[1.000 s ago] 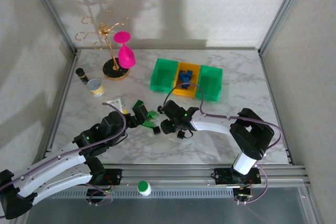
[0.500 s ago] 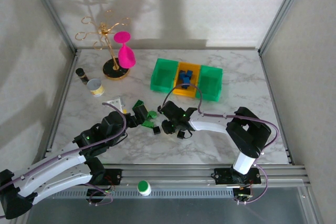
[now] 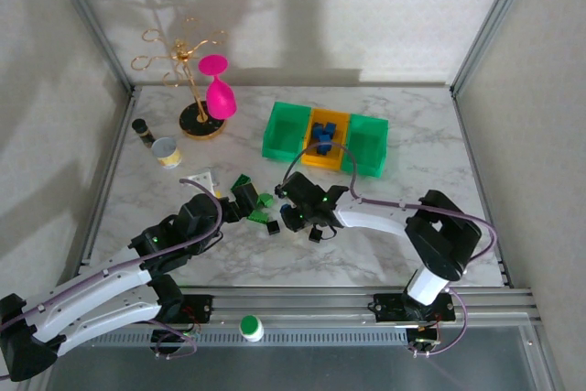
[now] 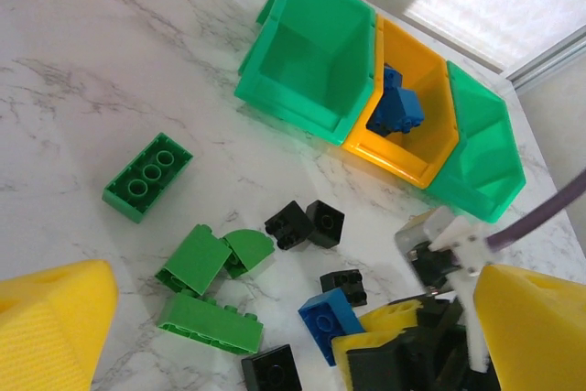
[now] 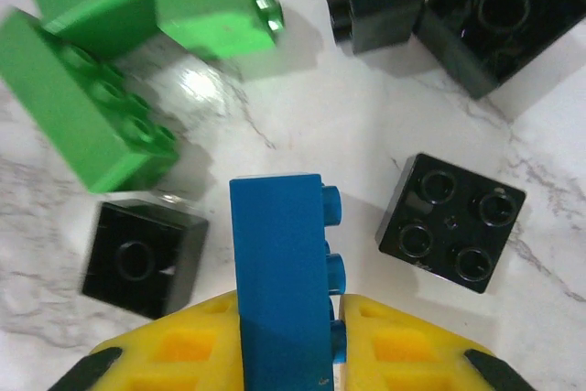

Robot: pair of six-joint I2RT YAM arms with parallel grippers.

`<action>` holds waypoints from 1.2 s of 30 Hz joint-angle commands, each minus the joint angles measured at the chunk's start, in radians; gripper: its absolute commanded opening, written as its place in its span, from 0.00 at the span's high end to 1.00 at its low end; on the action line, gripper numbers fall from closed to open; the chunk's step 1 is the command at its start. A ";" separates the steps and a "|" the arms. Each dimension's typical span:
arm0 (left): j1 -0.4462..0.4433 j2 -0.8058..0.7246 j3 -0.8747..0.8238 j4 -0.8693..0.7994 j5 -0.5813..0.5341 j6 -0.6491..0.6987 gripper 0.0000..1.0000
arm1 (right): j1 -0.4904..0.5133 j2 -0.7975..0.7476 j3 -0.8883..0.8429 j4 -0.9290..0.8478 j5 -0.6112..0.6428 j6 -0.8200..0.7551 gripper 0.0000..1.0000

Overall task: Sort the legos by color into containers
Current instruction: Pick up the lego from the bottom-center of the table, then place the lego in the container.

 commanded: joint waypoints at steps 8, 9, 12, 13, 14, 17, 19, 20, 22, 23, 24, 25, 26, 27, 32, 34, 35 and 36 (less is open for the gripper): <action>0.005 0.037 0.074 0.036 -0.036 0.045 0.01 | -0.114 -0.052 0.178 -0.138 0.063 0.057 0.76; 0.005 0.046 0.080 0.042 -0.034 0.049 0.00 | -0.130 -0.046 0.194 -0.143 0.072 0.059 0.76; 0.006 0.073 0.095 0.055 -0.030 0.060 0.01 | -0.171 -0.031 0.232 -0.144 0.115 0.081 0.77; 0.006 0.081 0.099 0.060 -0.029 0.063 0.00 | -0.187 -0.026 0.242 -0.142 0.125 0.092 0.77; 0.006 0.088 0.103 0.063 -0.026 0.066 0.00 | -0.202 -0.020 0.251 -0.139 0.133 0.096 0.77; 0.006 0.106 0.107 0.084 -0.020 0.066 0.00 | -0.260 0.014 0.284 -0.141 0.139 0.097 0.77; 0.006 0.114 0.108 0.100 -0.017 0.066 0.01 | -0.273 0.051 0.312 -0.153 0.150 0.091 0.78; 0.007 0.118 0.107 0.107 -0.017 0.066 0.00 | -0.297 0.062 0.316 -0.151 0.160 0.086 0.78; 0.006 0.129 0.107 0.120 -0.014 0.068 0.00 | -0.317 0.083 0.326 -0.139 0.176 0.079 0.78; 0.006 0.134 0.107 0.125 -0.015 0.070 0.00 | -0.325 0.095 0.333 -0.134 0.175 0.076 0.78; 0.006 0.140 0.108 0.129 -0.014 0.070 0.00 | -0.333 0.111 0.344 -0.133 0.177 0.072 0.78; 0.007 0.148 0.110 0.129 -0.013 0.071 0.00 | -0.339 0.126 0.356 -0.134 0.183 0.072 0.78; 0.006 0.154 0.114 0.130 -0.012 0.072 0.00 | -0.343 0.142 0.366 -0.133 0.188 0.068 0.78; 0.006 0.162 0.116 0.128 -0.010 0.073 0.00 | -0.350 0.161 0.376 -0.133 0.190 0.065 0.79; 0.006 0.172 0.111 0.130 -0.008 0.074 0.00 | -0.372 0.232 0.420 -0.124 0.192 0.056 0.79; 0.006 0.172 0.108 0.133 -0.011 0.074 0.00 | -0.383 0.255 0.436 -0.114 0.189 0.051 0.79; 0.006 0.172 0.107 0.132 -0.013 0.074 0.00 | -0.390 0.269 0.445 -0.110 0.185 0.048 0.79; 0.007 0.173 0.107 0.133 -0.014 0.075 0.00 | -0.397 0.281 0.458 -0.108 0.180 0.044 0.80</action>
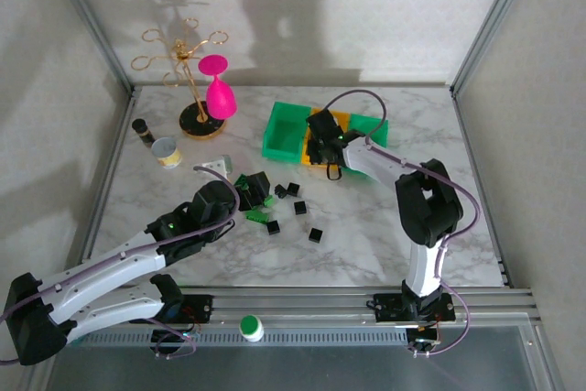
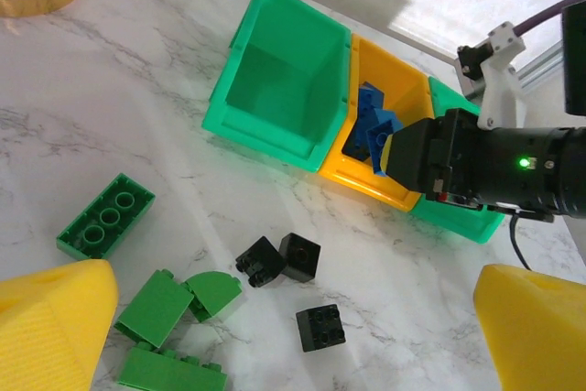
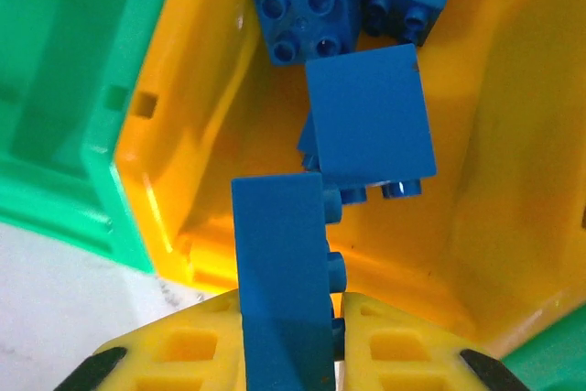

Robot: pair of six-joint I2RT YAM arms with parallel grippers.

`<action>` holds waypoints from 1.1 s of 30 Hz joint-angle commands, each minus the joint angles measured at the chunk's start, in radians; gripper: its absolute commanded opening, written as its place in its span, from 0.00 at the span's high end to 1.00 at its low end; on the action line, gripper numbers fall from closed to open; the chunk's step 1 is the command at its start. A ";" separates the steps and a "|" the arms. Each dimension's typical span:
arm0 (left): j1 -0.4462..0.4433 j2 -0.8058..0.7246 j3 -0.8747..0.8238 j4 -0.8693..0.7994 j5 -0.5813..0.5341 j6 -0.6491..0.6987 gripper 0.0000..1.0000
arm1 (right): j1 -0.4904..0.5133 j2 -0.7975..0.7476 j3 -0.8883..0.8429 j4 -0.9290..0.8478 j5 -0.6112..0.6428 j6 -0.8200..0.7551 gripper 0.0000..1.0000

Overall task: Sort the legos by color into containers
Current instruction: Place the lego in the container.

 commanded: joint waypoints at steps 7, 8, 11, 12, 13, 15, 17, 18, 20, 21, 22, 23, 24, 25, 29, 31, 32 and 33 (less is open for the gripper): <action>0.008 0.012 0.021 0.023 -0.013 0.027 0.00 | -0.053 0.105 0.122 0.006 0.024 -0.040 0.80; 0.008 0.015 0.021 0.023 -0.013 0.027 0.00 | -0.058 0.113 0.130 0.005 0.026 -0.043 0.80; 0.010 0.019 0.022 0.021 -0.013 0.029 0.00 | -0.068 0.137 0.159 -0.003 0.034 -0.049 0.79; 0.010 0.021 0.022 0.022 -0.014 0.029 0.00 | -0.066 0.142 0.169 -0.006 0.033 -0.053 0.78; 0.009 0.022 0.022 0.022 -0.013 0.029 0.00 | -0.068 0.144 0.175 -0.008 0.031 -0.055 0.77; 0.010 0.023 0.024 0.023 -0.013 0.029 0.00 | -0.067 0.142 0.182 -0.009 0.026 -0.058 0.74; 0.010 0.021 0.027 0.022 -0.010 0.029 0.00 | -0.067 0.138 0.186 -0.014 0.028 -0.062 0.68; 0.011 0.021 0.030 0.021 -0.008 0.030 0.01 | -0.067 0.133 0.190 -0.019 0.030 -0.063 0.66; 0.011 0.021 0.036 0.019 -0.005 0.030 0.00 | -0.068 0.120 0.192 -0.028 0.033 -0.064 0.63; 0.011 0.020 0.039 0.015 -0.004 0.030 0.00 | -0.068 0.106 0.188 -0.027 0.030 -0.065 0.62; 0.010 0.017 0.041 0.013 -0.002 0.030 0.00 | -0.067 0.093 0.182 -0.026 0.026 -0.065 0.60; 0.010 0.016 0.045 0.010 -0.001 0.029 0.00 | -0.065 0.075 0.173 -0.027 0.024 -0.065 0.58; 0.010 0.014 0.046 0.007 0.001 0.026 0.00 | -0.063 0.057 0.164 -0.026 0.025 -0.065 0.56; 0.010 0.011 0.047 0.006 0.002 0.025 0.00 | -0.060 0.041 0.153 -0.028 0.026 -0.064 0.55; 0.011 -0.007 0.042 -0.001 0.010 0.014 0.00 | -0.037 -0.044 0.091 -0.031 0.036 -0.057 0.51; 0.010 -0.017 0.036 -0.006 0.015 0.010 0.00 | -0.015 -0.087 0.055 -0.033 0.038 -0.049 0.49; 0.011 -0.023 0.031 -0.011 0.016 0.007 0.00 | -0.001 -0.106 0.033 -0.034 0.038 -0.046 0.48; 0.011 -0.031 0.030 -0.017 0.016 0.004 0.00 | 0.012 -0.125 0.016 -0.035 0.039 -0.044 0.47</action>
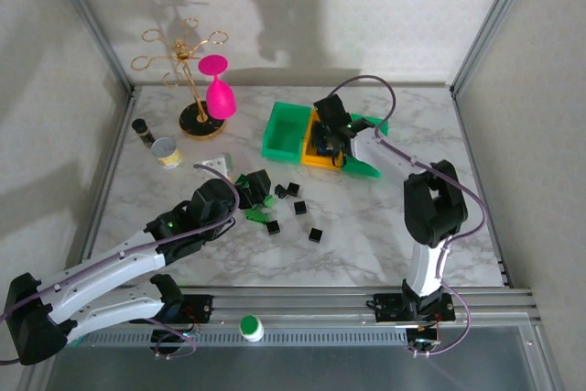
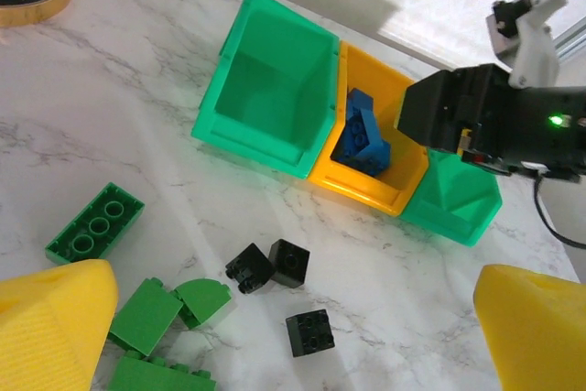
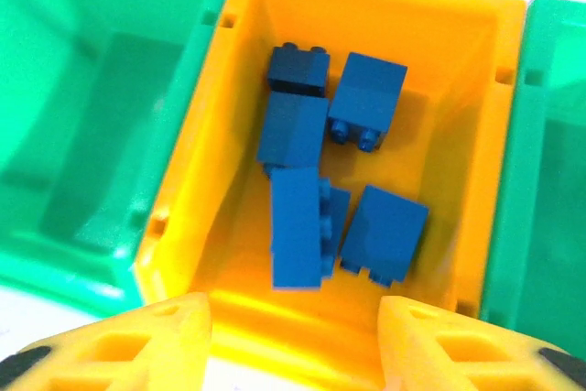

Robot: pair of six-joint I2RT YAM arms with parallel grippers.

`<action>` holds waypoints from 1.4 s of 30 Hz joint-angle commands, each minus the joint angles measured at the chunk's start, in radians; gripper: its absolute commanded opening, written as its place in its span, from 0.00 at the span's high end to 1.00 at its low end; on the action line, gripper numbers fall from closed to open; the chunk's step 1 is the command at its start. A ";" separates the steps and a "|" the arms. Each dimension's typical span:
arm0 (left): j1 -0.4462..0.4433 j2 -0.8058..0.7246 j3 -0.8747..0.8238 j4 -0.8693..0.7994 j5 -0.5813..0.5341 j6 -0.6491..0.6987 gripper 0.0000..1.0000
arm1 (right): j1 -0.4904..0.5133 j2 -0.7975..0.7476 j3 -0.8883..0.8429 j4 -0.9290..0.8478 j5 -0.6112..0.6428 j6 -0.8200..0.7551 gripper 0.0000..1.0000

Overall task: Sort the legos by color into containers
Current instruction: Place the lego in the container, then pick up the lego from the center of the table.

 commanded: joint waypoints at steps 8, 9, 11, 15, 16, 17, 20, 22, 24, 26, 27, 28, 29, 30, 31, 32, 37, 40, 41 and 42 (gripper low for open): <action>0.009 -0.118 -0.026 -0.108 -0.023 -0.034 0.01 | 0.206 -0.168 -0.182 -0.013 0.009 0.038 0.40; 0.009 -0.130 -0.032 -0.119 -0.028 -0.040 0.00 | 0.228 -0.174 -0.197 -0.002 -0.002 0.038 0.39; 0.009 -0.158 -0.046 -0.145 -0.039 -0.051 0.00 | 0.277 -0.186 -0.225 0.030 -0.030 0.029 0.37; 0.009 -0.205 -0.065 -0.193 -0.057 -0.070 0.00 | 0.347 -0.172 -0.236 0.039 -0.063 0.019 0.34; 0.009 -0.217 -0.068 -0.204 -0.060 -0.073 0.00 | 0.366 -0.170 -0.242 0.048 -0.076 0.013 0.33; 0.009 -0.228 -0.070 -0.216 -0.064 -0.075 0.00 | 0.384 -0.168 -0.250 0.060 -0.086 0.004 0.33; 0.009 -0.251 -0.073 -0.247 -0.072 -0.082 0.00 | 0.431 -0.160 -0.271 0.088 -0.112 -0.034 0.30; 0.009 -0.260 -0.072 -0.267 -0.079 -0.090 0.00 | 0.451 -0.149 -0.283 0.107 -0.141 -0.051 0.29; 0.009 -0.271 -0.073 -0.281 -0.080 -0.096 0.00 | 0.469 -0.133 -0.292 0.126 -0.160 -0.068 0.29; 0.009 -0.282 -0.073 -0.289 -0.083 -0.099 0.00 | 0.489 -0.112 -0.297 0.143 -0.161 -0.086 0.29; 0.009 -0.287 -0.073 -0.292 -0.086 -0.100 0.00 | 0.499 -0.102 -0.296 0.148 -0.163 -0.093 0.29; 0.009 -0.292 -0.074 -0.295 -0.089 -0.101 0.00 | 0.507 -0.091 -0.294 0.156 -0.164 -0.104 0.29; 0.009 -0.295 -0.073 -0.297 -0.091 -0.101 0.01 | 0.516 -0.081 -0.294 0.165 -0.167 -0.115 0.30; 0.009 -0.296 -0.073 -0.299 -0.092 -0.100 0.00 | 0.519 -0.070 -0.292 0.171 -0.166 -0.122 0.30; 0.009 -0.299 -0.073 -0.302 -0.094 -0.101 0.00 | 0.525 -0.058 -0.290 0.178 -0.166 -0.129 0.30; 0.009 -0.300 -0.070 -0.303 -0.096 -0.100 0.01 | 0.526 -0.045 -0.285 0.178 -0.167 -0.137 0.31; 0.009 -0.305 -0.065 -0.318 -0.109 -0.098 0.00 | 0.529 0.011 -0.252 0.178 -0.159 -0.162 0.35; 0.009 -0.314 -0.068 -0.323 -0.119 -0.099 0.00 | 0.528 0.040 -0.237 0.181 -0.147 -0.181 0.37; 0.009 -0.316 -0.069 -0.322 -0.120 -0.097 0.00 | 0.528 0.048 -0.231 0.180 -0.139 -0.185 0.38; 0.009 -0.319 -0.071 -0.320 -0.120 -0.096 0.00 | 0.529 0.061 -0.223 0.177 -0.128 -0.187 0.38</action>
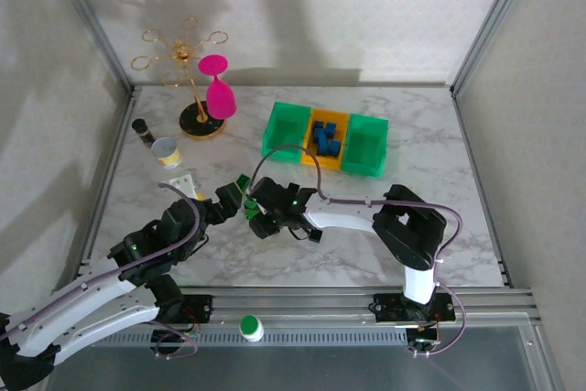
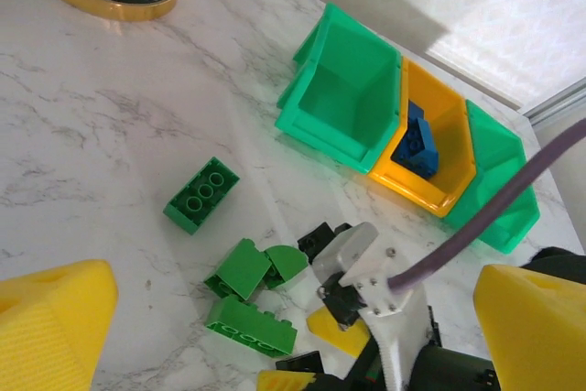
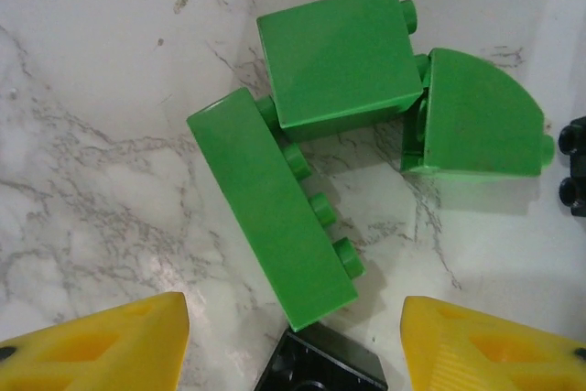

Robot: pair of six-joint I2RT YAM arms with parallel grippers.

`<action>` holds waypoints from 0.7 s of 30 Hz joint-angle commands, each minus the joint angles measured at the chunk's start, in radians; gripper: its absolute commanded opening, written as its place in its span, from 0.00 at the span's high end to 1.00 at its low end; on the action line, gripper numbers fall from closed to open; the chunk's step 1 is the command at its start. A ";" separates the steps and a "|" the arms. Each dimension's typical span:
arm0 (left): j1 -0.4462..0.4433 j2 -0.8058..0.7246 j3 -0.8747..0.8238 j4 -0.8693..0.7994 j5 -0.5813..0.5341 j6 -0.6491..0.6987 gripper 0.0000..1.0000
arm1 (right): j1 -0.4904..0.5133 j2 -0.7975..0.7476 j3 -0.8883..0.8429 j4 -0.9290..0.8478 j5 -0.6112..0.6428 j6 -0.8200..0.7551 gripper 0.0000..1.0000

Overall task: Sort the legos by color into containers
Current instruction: Pick up the lego from the center of the table.

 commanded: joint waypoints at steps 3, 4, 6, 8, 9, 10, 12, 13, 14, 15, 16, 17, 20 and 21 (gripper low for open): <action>0.009 -0.014 -0.006 -0.026 -0.039 -0.008 0.00 | 0.008 0.059 0.075 0.000 0.029 -0.044 0.42; 0.009 -0.014 -0.006 -0.026 -0.039 -0.007 0.00 | 0.008 0.067 0.083 -0.001 0.030 -0.048 0.43; 0.009 -0.013 -0.003 -0.024 -0.040 -0.005 0.00 | 0.008 0.079 0.097 -0.005 0.035 -0.053 0.47; 0.009 -0.012 -0.002 -0.025 -0.040 -0.004 0.00 | 0.007 0.087 0.104 -0.008 0.037 -0.060 0.51; 0.009 -0.012 -0.003 -0.024 -0.041 -0.002 0.00 | 0.007 0.090 0.108 -0.010 0.036 -0.063 0.54; 0.009 -0.011 -0.003 -0.023 -0.041 -0.003 0.00 | 0.008 0.094 0.110 -0.011 0.038 -0.066 0.55; 0.009 -0.011 -0.003 -0.022 -0.040 -0.003 0.00 | 0.008 0.101 0.115 -0.014 0.040 -0.068 0.57; 0.009 -0.010 -0.001 -0.020 -0.039 -0.003 0.00 | 0.008 0.105 0.115 -0.013 0.037 -0.070 0.57; 0.009 -0.009 -0.002 -0.018 -0.037 -0.002 0.00 | 0.008 0.107 0.116 -0.013 0.033 -0.072 0.57; 0.009 -0.009 -0.002 -0.014 -0.036 -0.002 0.00 | 0.008 0.110 0.115 -0.012 0.029 -0.074 0.57; 0.009 -0.009 -0.003 -0.013 -0.034 -0.003 0.00 | 0.008 0.112 0.115 -0.012 0.029 -0.074 0.57; 0.009 -0.009 -0.001 -0.011 -0.034 -0.001 0.00 | 0.007 0.114 0.115 -0.013 0.029 -0.074 0.57; 0.009 -0.002 0.003 -0.007 -0.032 0.002 0.00 | 0.007 0.117 0.115 -0.013 0.032 -0.075 0.59; 0.009 0.000 0.004 -0.008 -0.032 0.004 0.00 | 0.007 0.115 0.115 -0.014 0.035 -0.074 0.59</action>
